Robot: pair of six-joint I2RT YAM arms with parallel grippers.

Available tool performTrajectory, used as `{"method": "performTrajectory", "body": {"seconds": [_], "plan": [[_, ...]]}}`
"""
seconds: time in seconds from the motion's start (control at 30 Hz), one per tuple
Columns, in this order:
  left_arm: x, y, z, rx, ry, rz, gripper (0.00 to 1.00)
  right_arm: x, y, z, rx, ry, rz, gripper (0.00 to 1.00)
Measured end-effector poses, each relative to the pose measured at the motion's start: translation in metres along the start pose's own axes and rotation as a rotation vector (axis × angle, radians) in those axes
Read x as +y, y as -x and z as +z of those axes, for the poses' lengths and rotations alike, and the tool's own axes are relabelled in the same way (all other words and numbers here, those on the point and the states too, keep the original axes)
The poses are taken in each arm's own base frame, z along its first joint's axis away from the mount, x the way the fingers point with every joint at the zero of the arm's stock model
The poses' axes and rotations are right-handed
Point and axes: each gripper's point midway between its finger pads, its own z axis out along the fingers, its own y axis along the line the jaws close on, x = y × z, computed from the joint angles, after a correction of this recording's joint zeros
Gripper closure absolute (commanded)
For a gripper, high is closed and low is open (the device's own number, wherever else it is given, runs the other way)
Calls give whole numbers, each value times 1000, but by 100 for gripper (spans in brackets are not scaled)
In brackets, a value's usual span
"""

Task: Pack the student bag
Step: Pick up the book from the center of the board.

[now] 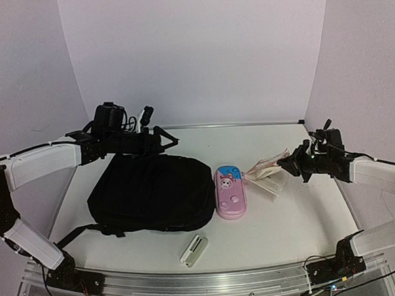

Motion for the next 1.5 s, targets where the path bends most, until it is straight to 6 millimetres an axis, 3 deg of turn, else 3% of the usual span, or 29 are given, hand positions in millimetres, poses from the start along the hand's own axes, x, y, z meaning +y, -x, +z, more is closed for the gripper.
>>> {"method": "performTrajectory", "body": {"seconds": [0.2,0.33,0.6,0.9,1.1,1.4,1.5], "plan": [[-24,-3,22,31,-107,-7,14,60,4,-14,-6,137,-32,100],[-39,0,38,42,-179,-27,12,98,-9,-16,19,206,-78,100],[-35,-8,66,93,-248,-174,8,159,-44,-1,80,316,-166,100],[-43,2,70,74,-318,-263,8,171,-74,36,143,321,-194,100],[-38,-1,75,83,-314,-309,7,180,-78,37,135,339,-206,100],[-15,-11,83,87,-235,-388,6,190,-76,35,97,374,-219,100],[-14,-12,83,88,-235,-409,14,192,-77,35,92,378,-223,100]]}}
